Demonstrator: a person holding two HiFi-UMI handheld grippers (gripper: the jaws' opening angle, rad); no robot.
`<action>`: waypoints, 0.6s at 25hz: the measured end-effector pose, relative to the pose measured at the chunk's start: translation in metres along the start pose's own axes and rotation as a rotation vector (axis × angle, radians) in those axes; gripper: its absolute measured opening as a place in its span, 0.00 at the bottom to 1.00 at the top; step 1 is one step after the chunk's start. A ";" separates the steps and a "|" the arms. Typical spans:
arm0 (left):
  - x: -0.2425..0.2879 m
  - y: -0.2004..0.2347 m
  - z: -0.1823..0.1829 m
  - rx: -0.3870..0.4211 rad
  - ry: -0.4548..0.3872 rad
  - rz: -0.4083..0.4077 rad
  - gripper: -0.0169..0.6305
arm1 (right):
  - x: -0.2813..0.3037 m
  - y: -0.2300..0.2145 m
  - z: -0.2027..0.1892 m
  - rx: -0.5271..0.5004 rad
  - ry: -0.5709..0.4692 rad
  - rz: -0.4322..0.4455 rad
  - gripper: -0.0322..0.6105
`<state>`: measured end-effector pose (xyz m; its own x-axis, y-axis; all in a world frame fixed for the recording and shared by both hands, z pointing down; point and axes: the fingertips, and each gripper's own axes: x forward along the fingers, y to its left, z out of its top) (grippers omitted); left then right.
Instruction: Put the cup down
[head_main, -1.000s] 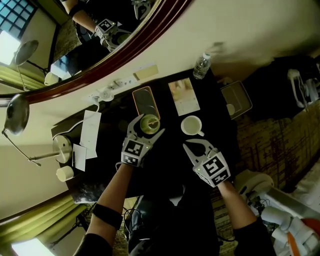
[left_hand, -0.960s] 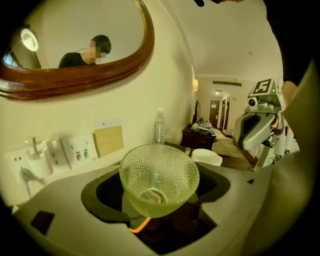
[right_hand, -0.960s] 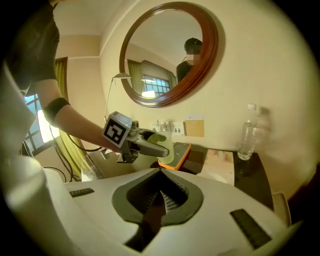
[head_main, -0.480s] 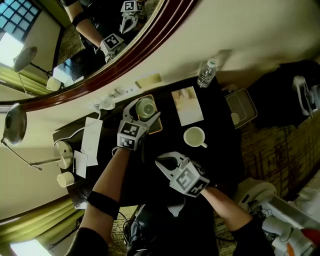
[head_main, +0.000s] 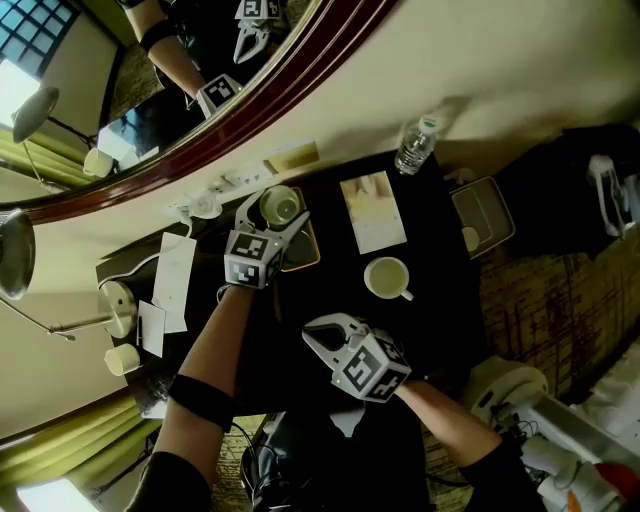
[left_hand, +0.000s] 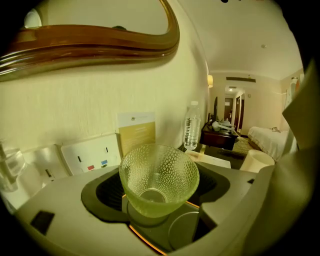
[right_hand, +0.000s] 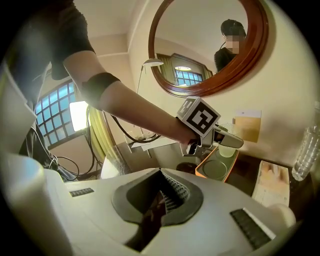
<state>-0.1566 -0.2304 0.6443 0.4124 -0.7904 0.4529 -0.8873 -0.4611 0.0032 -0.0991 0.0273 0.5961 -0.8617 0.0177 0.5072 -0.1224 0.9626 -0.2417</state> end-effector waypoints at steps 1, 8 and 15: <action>0.001 0.001 -0.002 -0.010 0.002 -0.002 0.63 | 0.000 -0.001 -0.001 -0.001 0.001 -0.002 0.07; -0.002 0.002 0.004 -0.079 0.020 0.013 0.64 | -0.007 -0.007 -0.005 0.009 0.014 -0.013 0.07; 0.005 0.008 -0.016 -0.111 0.014 -0.010 0.79 | -0.009 -0.010 -0.004 0.017 0.007 -0.024 0.07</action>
<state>-0.1652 -0.2317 0.6606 0.4193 -0.7799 0.4648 -0.9009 -0.4208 0.1066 -0.0883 0.0188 0.5972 -0.8549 -0.0033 0.5188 -0.1513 0.9581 -0.2433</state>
